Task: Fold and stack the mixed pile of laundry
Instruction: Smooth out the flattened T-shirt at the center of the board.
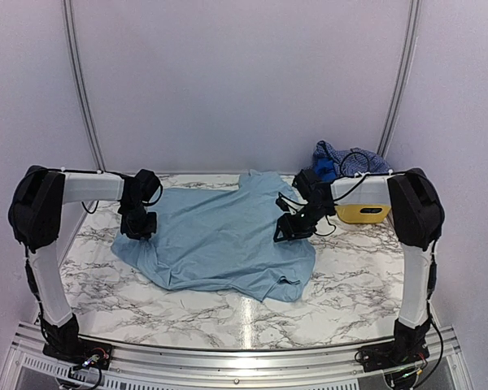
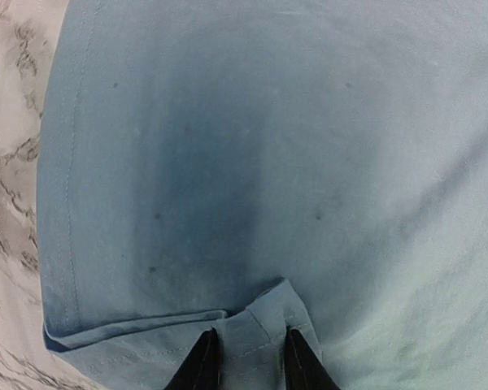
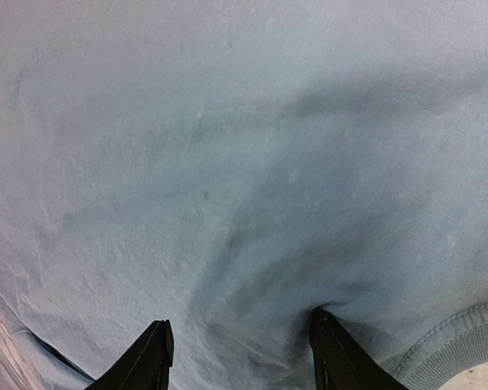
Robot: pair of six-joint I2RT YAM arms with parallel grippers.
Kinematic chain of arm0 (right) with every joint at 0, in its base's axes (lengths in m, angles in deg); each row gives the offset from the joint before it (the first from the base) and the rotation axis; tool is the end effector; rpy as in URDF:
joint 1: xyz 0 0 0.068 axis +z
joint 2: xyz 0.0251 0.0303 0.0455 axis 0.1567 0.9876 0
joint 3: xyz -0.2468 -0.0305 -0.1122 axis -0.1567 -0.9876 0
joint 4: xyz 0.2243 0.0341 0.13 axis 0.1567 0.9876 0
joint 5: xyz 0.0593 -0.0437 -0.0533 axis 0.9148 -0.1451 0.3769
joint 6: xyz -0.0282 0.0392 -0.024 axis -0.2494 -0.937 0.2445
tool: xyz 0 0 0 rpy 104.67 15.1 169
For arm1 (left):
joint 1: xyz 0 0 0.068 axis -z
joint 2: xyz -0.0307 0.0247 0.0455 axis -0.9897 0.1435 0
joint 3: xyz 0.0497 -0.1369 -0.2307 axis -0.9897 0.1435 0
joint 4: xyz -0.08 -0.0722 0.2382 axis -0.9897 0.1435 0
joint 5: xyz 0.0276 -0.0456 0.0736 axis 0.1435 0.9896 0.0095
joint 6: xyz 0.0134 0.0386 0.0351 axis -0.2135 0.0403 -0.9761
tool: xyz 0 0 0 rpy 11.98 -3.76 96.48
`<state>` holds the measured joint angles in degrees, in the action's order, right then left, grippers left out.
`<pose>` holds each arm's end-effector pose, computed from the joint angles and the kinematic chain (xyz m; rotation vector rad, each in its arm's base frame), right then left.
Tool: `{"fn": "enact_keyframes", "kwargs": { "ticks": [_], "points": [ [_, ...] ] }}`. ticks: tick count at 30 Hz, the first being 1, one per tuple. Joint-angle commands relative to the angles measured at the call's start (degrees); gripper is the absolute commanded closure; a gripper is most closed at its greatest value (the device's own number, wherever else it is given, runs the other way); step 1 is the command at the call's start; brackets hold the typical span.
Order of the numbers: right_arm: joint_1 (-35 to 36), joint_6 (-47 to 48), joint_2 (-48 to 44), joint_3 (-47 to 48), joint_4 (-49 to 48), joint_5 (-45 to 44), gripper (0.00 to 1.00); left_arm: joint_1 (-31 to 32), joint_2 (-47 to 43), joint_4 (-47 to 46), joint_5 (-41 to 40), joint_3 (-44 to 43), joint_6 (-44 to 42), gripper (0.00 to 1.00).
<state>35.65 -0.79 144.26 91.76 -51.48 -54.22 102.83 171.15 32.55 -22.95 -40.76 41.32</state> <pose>0.3715 0.2002 0.1516 -0.5498 2.7745 0.6445 0.3564 -0.1305 0.1662 -0.1652 2.7831 0.0594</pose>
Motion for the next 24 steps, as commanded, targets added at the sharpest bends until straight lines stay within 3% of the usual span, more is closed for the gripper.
{"fn": "enact_keyframes", "kwargs": {
  "ticks": [1,4,8,17,18,22,24],
  "points": [
    [-0.57,-0.19,1.51,-2.89,-0.44,-1.6,0.42,-0.02,-3.19,2.18,-2.15,2.09,1.03,0.87],
    [-0.9,-0.27,1.73,-3.76,-0.43,-2.09,0.42,-0.07,-8.01,3.79,-2.96,3.87,2.29,1.0],
    [-1.33,-0.6,2.24,-4.16,-0.18,-2.62,0.42,-0.16,-16.22,8.06,-3.74,8.75,5.74,1.0],
    [-2.18,-0.49,1.56,-4.53,0.5,-3.03,0.42,-3.84,-36.92,17.28,-5.53,29.82,18.85,0.98],
    [-2.25,-0.41,1.26,-4.45,0.6,-2.91,0.42,-4.8,-38.98,17.58,-5.28,31.3,20.24,0.91],
    [-2.2,-0.08,-1.25,-3.86,0.81,-1.53,0.39,-6.31,-44.69,17.56,-7.76,31.36,23.08,0.35],
    [-2.16,-0.06,-3.35,-3.41,0.82,-0.01,0.37,-6.12,-46.13,15.49,-9.08,27.02,21.05,0.17]
  ]
}}
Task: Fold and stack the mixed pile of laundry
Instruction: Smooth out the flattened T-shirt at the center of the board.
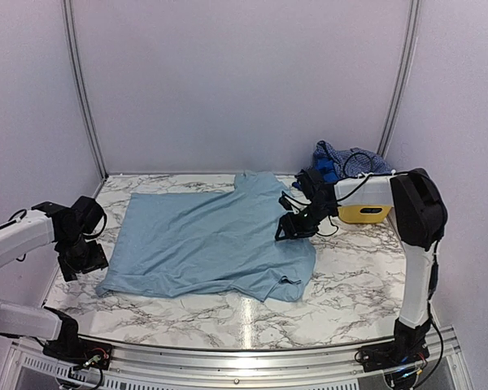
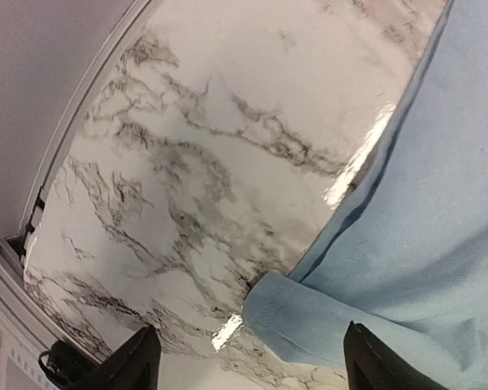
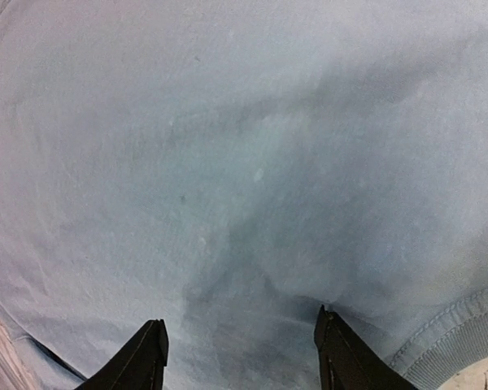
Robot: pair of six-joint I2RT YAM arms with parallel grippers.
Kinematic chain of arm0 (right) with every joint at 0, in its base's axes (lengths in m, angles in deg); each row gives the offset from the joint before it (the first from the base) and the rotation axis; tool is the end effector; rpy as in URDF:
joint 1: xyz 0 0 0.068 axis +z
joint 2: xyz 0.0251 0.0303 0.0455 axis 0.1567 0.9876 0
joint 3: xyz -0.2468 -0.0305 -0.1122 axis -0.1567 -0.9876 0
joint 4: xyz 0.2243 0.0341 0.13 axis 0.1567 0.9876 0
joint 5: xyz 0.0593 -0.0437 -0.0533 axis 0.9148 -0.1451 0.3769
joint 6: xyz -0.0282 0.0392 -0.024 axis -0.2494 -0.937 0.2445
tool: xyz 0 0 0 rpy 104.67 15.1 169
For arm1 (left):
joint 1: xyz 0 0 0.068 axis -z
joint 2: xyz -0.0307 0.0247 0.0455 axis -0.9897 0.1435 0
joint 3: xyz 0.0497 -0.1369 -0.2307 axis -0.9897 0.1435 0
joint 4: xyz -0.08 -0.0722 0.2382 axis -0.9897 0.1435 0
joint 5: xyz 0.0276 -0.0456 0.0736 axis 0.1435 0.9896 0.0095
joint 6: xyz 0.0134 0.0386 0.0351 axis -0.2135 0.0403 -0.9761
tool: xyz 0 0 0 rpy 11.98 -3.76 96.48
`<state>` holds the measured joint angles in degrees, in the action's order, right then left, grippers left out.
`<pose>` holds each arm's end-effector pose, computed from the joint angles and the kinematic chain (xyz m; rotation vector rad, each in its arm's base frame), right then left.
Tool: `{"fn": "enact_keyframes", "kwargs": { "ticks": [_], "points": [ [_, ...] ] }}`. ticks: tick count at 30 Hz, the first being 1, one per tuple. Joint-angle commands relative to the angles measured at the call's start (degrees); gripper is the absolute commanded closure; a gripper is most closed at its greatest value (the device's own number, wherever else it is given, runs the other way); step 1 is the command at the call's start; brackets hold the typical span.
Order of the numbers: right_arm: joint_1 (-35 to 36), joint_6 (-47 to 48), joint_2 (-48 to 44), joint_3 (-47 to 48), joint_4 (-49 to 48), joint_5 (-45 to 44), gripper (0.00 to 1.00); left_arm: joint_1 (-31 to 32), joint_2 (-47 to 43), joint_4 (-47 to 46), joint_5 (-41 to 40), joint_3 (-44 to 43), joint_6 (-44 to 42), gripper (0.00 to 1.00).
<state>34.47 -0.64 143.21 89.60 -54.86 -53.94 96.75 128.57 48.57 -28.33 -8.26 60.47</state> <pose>0.3735 0.1918 0.1511 -0.5282 2.7338 0.6535 0.1851 -0.0395 0.2031 -0.7786 2.7127 0.1933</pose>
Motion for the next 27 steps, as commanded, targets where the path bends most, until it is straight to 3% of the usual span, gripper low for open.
{"fn": "enact_keyframes", "kwargs": {
  "ticks": [1,3,8,11,14,19,27],
  "points": [
    [-1.0,-0.48,-3.64,-0.95,4.45,0.02,0.36,0.24,-4.0,-2.87,-2.64,-7.17,-0.99,0.09],
    [-1.04,-0.4,-6.17,-0.6,5.12,0.95,0.35,2.17,-4.12,-8.89,1.07,-10.64,-9.48,0.01],
    [-1.02,-1.16,-12.02,-1.66,7.3,1.89,0.35,13.22,-1.26,-22.03,14.09,-14.72,-23.66,0.01],
    [-1.02,-3.14,-15.55,-5.07,6.34,3.28,0.35,22.89,1.53,-27.97,18.38,-14.16,-28.92,0.03],
    [-1.02,-5.87,-17.73,-9.08,3.14,5.66,0.35,32.68,6.1,-33.01,20.33,-14.05,-33.16,0.13],
    [-1.02,-8.55,-17.67,-12.18,-0.01,6.32,0.36,42.7,17.26,-37.03,24.5,-18.53,-36.25,0.37],
    [-1.02,-8.04,-15.84,-17.4,-3.56,5.38,0.42,49.63,36.61,-37.08,24.49,-30.71,-39.39,0.53]
  ]
}}
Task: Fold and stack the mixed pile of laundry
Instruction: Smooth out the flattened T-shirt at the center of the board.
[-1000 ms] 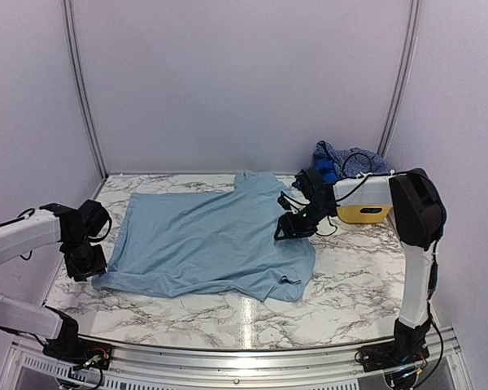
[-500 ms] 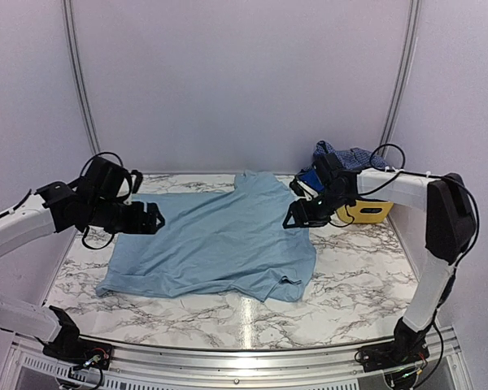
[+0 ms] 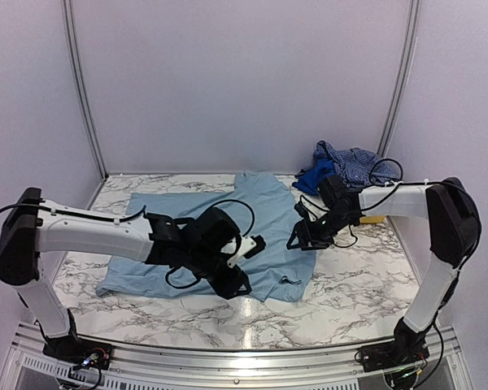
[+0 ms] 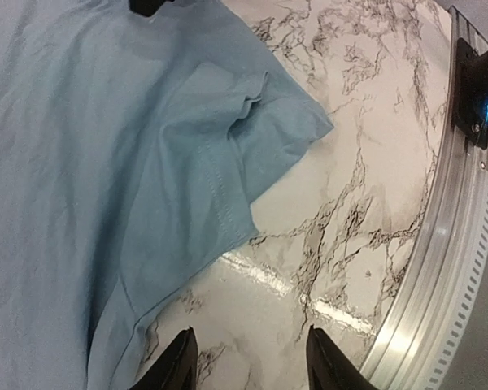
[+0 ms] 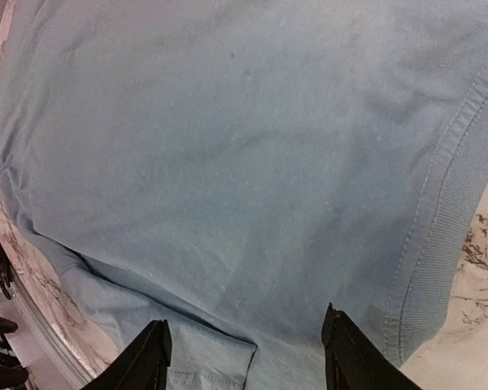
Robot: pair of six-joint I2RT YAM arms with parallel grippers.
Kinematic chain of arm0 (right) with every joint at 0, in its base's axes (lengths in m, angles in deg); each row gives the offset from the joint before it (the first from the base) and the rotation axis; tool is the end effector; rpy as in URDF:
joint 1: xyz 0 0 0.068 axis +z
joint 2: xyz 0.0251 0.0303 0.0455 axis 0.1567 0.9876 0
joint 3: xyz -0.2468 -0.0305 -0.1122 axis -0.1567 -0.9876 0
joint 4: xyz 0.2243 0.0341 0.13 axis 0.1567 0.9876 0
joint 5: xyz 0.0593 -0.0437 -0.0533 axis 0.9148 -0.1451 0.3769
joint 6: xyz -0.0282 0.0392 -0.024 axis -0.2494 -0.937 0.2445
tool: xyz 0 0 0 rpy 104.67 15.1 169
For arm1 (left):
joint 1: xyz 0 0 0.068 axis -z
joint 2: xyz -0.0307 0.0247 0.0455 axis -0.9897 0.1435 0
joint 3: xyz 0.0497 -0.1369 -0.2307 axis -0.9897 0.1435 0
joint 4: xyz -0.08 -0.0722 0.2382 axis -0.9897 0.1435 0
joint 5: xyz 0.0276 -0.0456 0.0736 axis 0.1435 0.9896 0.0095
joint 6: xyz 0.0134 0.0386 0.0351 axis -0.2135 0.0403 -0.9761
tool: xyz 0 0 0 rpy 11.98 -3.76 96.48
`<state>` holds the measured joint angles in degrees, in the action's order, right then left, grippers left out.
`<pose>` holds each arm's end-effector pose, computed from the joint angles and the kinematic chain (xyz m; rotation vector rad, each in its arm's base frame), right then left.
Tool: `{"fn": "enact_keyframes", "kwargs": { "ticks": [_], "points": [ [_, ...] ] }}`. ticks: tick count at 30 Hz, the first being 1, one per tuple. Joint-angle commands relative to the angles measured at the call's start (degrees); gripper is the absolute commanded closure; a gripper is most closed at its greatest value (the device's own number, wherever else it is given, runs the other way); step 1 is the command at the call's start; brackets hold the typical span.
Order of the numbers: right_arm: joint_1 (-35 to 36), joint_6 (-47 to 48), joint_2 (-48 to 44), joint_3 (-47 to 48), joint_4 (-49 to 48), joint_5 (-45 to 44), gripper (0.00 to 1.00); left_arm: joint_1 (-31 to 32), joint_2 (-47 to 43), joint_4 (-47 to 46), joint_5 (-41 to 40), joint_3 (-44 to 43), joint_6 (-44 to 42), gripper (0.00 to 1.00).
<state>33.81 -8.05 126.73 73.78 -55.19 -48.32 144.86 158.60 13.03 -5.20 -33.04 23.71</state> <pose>0.3118 0.1614 0.1814 -0.3703 2.7652 0.8198 0.1635 -0.3324 0.2228 1.2136 2.2222 -0.7002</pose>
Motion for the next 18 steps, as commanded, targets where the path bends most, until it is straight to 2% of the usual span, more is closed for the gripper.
{"fn": "enact_keyframes", "kwargs": {
  "ticks": [1,6,12,15,18],
  "points": [
    [-0.39,-0.52,0.7,-1.89,-3.48,-0.38,0.43,2.16,8.74,-1.29,1.14,-7.74,-2.59,0.54],
    [-0.43,-0.08,1.35,-2.68,-4.75,-1.16,0.43,3.93,16.78,0.05,0.84,-14.57,-0.05,0.56],
    [-0.36,-0.82,2.79,-3.71,-7.13,-0.76,0.44,4.7,23.04,0.85,-4.4,-17.51,2.35,0.57],
    [-0.36,-1.34,3.43,-4.48,-8.13,-0.6,0.44,4.73,25.19,1.68,-7.01,-18.43,2.7,0.61],
    [-0.36,-1.1,4.62,-4.71,-8.04,-1.38,0.45,5.02,26.57,3.01,-8.71,-18.1,2.14,0.7]
  ]
}}
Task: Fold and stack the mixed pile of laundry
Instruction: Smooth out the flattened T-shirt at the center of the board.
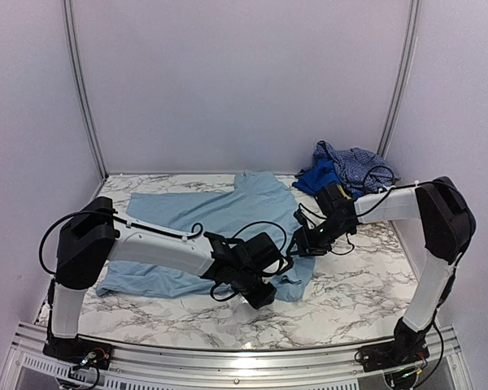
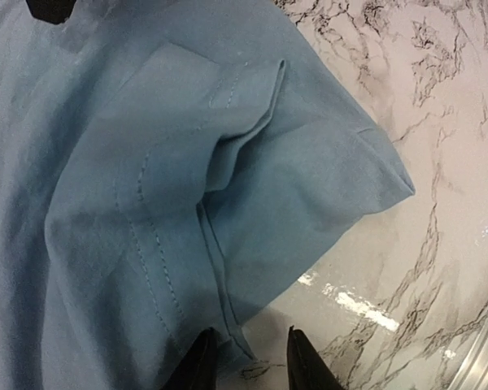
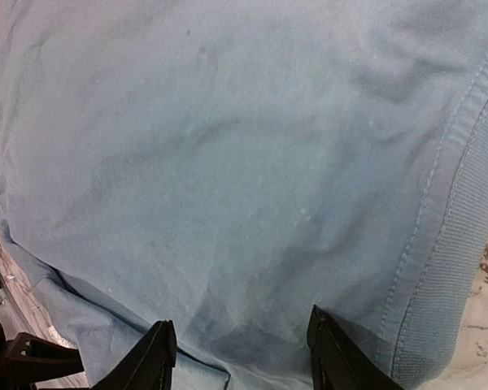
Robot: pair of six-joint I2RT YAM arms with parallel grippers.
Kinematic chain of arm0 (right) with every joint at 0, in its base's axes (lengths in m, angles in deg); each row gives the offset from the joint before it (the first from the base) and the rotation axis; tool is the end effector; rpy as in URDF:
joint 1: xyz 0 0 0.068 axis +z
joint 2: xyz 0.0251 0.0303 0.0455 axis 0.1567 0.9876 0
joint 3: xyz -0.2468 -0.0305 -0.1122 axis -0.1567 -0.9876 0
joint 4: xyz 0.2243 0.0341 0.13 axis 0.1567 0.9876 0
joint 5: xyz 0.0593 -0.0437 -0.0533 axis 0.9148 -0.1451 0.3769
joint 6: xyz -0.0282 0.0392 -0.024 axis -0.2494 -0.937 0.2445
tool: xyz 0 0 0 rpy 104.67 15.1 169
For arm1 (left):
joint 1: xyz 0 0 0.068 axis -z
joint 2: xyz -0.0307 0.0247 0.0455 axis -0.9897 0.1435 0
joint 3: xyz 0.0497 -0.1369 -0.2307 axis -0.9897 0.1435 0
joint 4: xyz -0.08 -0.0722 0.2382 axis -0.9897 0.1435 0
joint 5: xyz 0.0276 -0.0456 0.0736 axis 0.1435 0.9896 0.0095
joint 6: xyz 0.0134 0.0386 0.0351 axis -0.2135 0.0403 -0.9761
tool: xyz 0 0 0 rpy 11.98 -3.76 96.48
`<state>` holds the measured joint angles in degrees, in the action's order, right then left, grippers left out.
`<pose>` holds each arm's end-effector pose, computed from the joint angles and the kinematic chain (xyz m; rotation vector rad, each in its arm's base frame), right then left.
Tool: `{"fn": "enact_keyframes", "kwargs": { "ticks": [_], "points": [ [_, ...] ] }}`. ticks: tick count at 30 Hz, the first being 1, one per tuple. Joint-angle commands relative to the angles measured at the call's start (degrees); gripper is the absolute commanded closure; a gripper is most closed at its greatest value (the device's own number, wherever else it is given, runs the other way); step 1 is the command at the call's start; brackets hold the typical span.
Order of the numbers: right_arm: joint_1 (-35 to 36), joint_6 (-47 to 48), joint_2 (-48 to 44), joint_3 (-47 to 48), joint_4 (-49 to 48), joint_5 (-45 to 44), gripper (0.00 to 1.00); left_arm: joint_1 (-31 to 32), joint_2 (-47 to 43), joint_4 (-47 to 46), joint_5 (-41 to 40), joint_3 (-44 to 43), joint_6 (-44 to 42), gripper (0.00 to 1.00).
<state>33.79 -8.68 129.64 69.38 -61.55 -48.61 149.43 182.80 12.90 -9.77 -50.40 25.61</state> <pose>0.3097 0.1602 0.1486 -0.3499 2.7873 0.8119 0.1711 -0.4211 0.1488 1.2777 2.3043 -0.5773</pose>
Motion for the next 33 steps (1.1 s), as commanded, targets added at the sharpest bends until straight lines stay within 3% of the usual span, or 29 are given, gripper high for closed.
{"fn": "enact_keyframes", "kwargs": {
  "ticks": [1,5,21,28,29,31,33],
  "points": [
    [-0.34,-0.2,2.22,-0.32,-1.42,-1.6,0.45,0.84,2.21,3.47,-4.53,-0.13,-0.38,0.73],
    [-0.51,0.76,3.66,-0.95,-1.0,-2.99,0.45,3.21,-0.79,4.3,-3.55,4.07,-2.79,1.0],
    [-0.96,3.32,2.19,-2.67,0.83,-4.94,0.46,11.27,-24.69,4.52,-0.09,30.28,-2.64,1.0],
    [-0.68,4.71,-1.7,-1.49,3.54,-5.11,0.45,14.12,-31.45,6.38,-5.87,30.81,-5.46,1.0],
    [-0.44,4.86,-3.17,-1.14,4.03,-5.07,0.44,14.19,-32.44,6.33,-7.09,29.44,-4.78,0.89],
    [0.29,4.81,-6.93,0.05,5.99,-5.12,0.43,13.99,-33.93,5.25,-9.72,27.7,-1.83,0.5],
    [1.23,4.46,-9.95,0.92,7.46,-4.94,0.41,13.14,-34.78,3.28,-10.61,26.34,0.82,0.34]
  ]
}}
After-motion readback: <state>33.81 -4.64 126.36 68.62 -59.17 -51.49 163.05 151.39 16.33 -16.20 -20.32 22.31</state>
